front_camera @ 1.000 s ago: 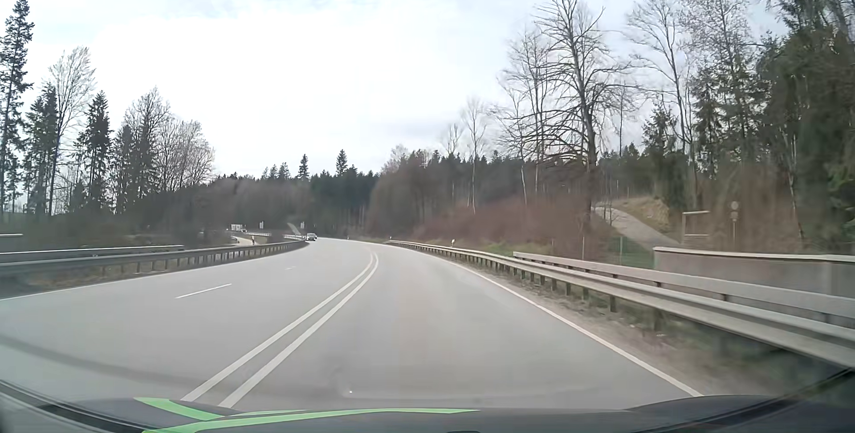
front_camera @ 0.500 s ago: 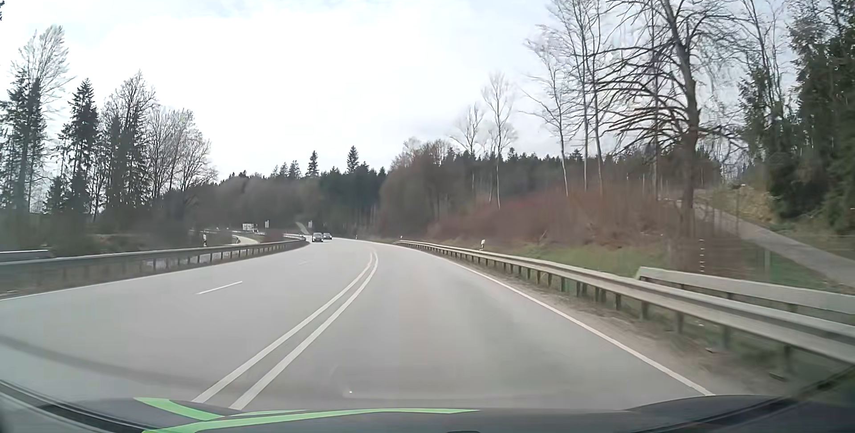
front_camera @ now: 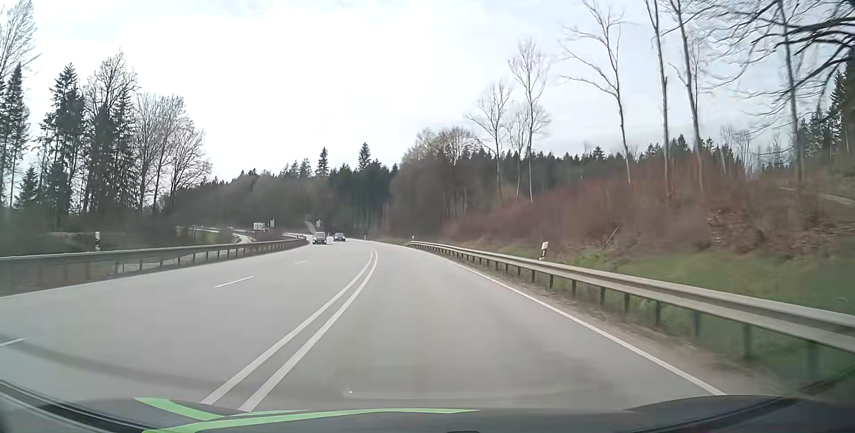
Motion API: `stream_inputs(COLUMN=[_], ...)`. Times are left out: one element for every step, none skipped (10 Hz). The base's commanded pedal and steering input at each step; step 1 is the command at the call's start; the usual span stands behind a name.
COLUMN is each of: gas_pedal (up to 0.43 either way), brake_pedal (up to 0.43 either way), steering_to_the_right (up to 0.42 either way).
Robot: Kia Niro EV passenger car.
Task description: Follow the waypoints while adhering to traffic rules and regulations
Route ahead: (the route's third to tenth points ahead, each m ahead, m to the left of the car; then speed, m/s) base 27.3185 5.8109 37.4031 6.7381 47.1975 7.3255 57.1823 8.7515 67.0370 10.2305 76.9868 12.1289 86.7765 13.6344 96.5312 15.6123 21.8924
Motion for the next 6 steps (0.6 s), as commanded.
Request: stream_inputs(gas_pedal=[0.15, 0.15, 0.15, 0.15, 0.15, 0.15], brake_pedal=[0.0, 0.0, 0.0, 0.0, 0.0, 0.0], steering_to_the_right=[-0.012, -0.012, -0.012, -0.012, -0.012, -0.012])
